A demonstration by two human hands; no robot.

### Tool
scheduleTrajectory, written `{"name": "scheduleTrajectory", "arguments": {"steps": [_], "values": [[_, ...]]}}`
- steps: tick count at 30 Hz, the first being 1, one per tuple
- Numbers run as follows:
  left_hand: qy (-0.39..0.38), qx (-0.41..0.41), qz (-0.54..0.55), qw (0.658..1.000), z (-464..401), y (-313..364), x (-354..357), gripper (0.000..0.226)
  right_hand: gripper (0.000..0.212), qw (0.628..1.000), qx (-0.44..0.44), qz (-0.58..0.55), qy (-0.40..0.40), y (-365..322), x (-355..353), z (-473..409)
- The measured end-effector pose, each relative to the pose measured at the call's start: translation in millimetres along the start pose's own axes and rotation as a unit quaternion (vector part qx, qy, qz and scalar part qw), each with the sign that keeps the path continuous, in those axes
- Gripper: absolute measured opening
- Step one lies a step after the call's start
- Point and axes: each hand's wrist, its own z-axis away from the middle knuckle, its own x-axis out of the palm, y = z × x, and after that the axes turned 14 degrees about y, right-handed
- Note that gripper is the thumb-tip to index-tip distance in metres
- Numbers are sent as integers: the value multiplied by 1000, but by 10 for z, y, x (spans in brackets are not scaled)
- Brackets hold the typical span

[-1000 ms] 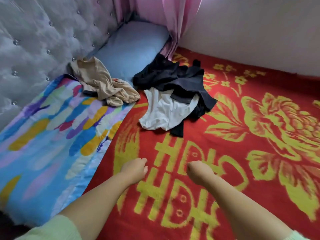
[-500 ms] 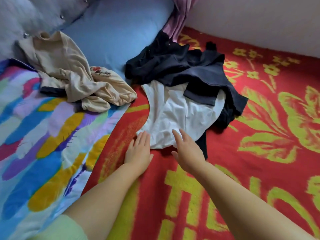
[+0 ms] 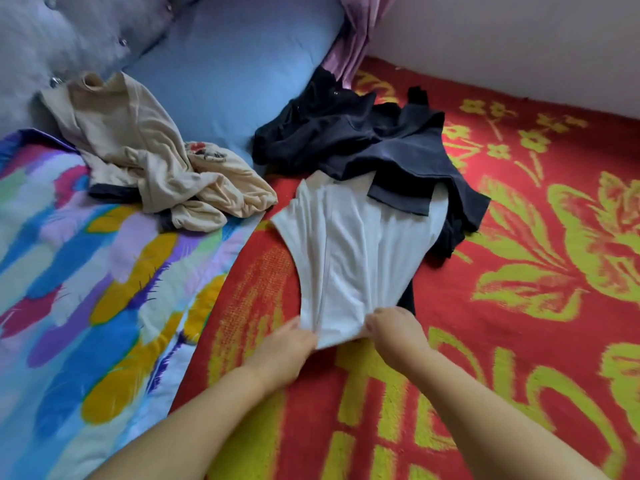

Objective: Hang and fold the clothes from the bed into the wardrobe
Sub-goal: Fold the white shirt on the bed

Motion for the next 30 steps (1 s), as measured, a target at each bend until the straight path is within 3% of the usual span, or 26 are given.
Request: {"name": "scheduleTrajectory", "arguments": {"steps": [2,5,8,12,16,17,18,20,21,22,25,28,30], "values": [[-145,-78,35,986,226,236,-55,13,25,999,-16,-11,-32,23,-50,295],[-208,-118,63,969,446,665,-232,20,23,993,-26,-24,-114,-10,-110,768],[-152,-147,148,966,649,1054,-430,47,14,980,1,-56,-193,-98,-46,1255],[-85,-232,210,946,659,1463,-739,20,24,959,34,-149,-240,-273,-47,1852],[-35,-236,250,938,382,1956,-1073,21,17,936,89,-278,-196,-221,-459,2205],[-37,-245,267,931,319,2151,-1190,20,14,922,120,-324,-174,-157,-639,2316],[-41,-246,288,925,249,2322,-1287,20,25,895,156,-396,-135,-83,-804,2391],[-45,-231,299,925,99,2724,-1522,17,58,799,208,-561,-62,109,-1226,2589],[-42,-221,295,929,21,2932,-1664,14,65,760,196,-618,-45,207,-1485,2686],[-30,-210,299,930,-64,3102,-1798,10,67,751,154,-640,-47,277,-1732,2765],[24,-190,340,921,-343,3714,-2348,6,57,798,36,-599,-51,524,-2463,3048],[53,-178,382,905,-530,4204,-2825,17,20,880,26,-473,45,742,-2936,3270],[88,-179,419,886,-622,4412,-3007,28,34,898,44,-425,110,866,-3178,3355]]}}
